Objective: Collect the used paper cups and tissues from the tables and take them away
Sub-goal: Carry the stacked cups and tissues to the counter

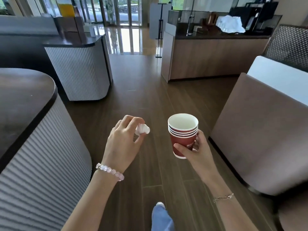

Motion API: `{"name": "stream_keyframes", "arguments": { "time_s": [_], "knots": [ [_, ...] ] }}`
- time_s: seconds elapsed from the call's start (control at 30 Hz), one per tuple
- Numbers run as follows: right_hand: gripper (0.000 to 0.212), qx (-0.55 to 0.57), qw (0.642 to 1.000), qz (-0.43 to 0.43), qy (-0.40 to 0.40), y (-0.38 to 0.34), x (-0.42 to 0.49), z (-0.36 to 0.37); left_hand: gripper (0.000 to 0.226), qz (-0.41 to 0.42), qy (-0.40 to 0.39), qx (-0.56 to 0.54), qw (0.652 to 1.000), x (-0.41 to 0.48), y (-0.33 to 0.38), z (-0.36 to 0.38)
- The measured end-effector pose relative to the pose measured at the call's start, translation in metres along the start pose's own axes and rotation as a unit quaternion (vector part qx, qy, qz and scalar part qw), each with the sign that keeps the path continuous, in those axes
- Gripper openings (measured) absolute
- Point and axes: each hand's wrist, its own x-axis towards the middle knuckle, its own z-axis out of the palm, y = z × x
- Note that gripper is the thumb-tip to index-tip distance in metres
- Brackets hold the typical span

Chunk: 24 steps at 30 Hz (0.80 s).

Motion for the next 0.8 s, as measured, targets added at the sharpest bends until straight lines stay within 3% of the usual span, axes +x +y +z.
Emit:
{"name": "stream_keyframes", "arguments": {
  "time_s": [0.4,0.8],
  "knots": [
    [0.064,0.020,1.000,-0.007,-0.015,0.017,0.264,-0.014,0.013,-0.031,-0.004,0.001,0.999,0.208,-0.058,0.130],
    [0.059,0.017,0.999,-0.003,0.043,0.049,0.475,-0.014,0.014,-0.008,-0.027,-0.030,0.999,0.393,-0.135,0.267]
  ]
}}
